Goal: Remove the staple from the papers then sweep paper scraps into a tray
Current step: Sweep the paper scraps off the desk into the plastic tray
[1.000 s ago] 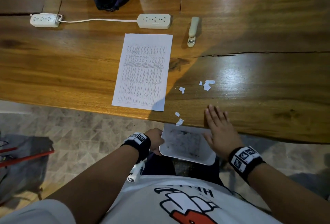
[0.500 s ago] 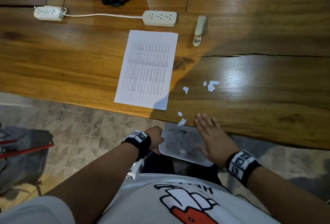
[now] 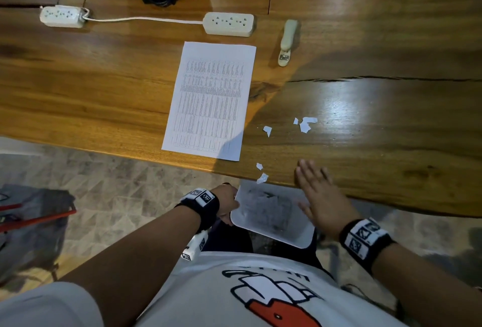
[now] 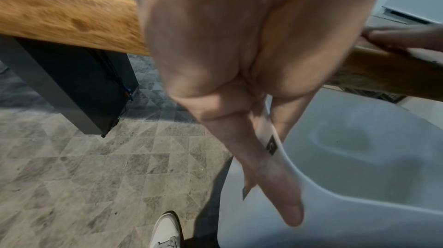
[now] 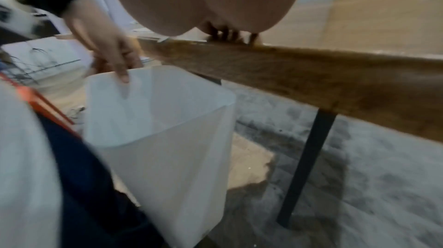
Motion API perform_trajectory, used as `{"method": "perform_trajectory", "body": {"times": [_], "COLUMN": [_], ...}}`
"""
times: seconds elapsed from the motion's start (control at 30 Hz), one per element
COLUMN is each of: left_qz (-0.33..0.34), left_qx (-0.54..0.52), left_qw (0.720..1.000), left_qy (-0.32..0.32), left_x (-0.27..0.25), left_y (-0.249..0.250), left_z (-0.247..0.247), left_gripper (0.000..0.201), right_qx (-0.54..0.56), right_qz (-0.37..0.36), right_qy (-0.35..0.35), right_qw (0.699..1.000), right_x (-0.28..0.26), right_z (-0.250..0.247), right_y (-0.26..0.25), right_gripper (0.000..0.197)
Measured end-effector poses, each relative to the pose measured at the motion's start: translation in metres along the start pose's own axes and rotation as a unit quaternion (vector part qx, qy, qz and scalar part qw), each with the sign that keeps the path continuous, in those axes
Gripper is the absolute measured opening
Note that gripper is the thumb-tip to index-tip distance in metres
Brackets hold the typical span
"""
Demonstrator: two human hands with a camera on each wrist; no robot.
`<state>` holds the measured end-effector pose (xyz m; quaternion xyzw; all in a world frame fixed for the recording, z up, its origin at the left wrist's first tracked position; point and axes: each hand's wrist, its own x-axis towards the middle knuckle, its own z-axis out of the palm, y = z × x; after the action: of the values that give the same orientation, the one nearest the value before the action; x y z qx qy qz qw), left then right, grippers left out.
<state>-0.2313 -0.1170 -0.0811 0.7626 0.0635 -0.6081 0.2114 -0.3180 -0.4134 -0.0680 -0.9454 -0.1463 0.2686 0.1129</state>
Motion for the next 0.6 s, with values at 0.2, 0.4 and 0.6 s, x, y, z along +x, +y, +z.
{"method": "perform_trajectory", "body": {"times": [0.2,0.4,0.6], "left_qz": [0.0,-0.005,-0.004], "left_qx": [0.009,-0.016,-0.053], "left_qw": [1.0,1.0,0.998], "left_qy": [0.0,0.026,0.016], "left_x": [0.004,0.006,0.005], "left_y": [0.0,-0.006,-0.012], "left_z": [-0.005,-0.002,-0.009], "left_gripper": [0.031,0.033,0.034], "right_qx": [0.049,0.016,0.031], "right_qz": [0.048,0.088,-0.138], "right_qy": [0.078,0.057,-0.025], "right_qw": [0.995,0.994,0.99], "right_x": [0.007,0.034,-0.025], "right_z": [-0.015,-0.021,0.017], "right_y": [0.01,0.011,-0.047], "right_gripper": [0.069,0.081,0.067]}}
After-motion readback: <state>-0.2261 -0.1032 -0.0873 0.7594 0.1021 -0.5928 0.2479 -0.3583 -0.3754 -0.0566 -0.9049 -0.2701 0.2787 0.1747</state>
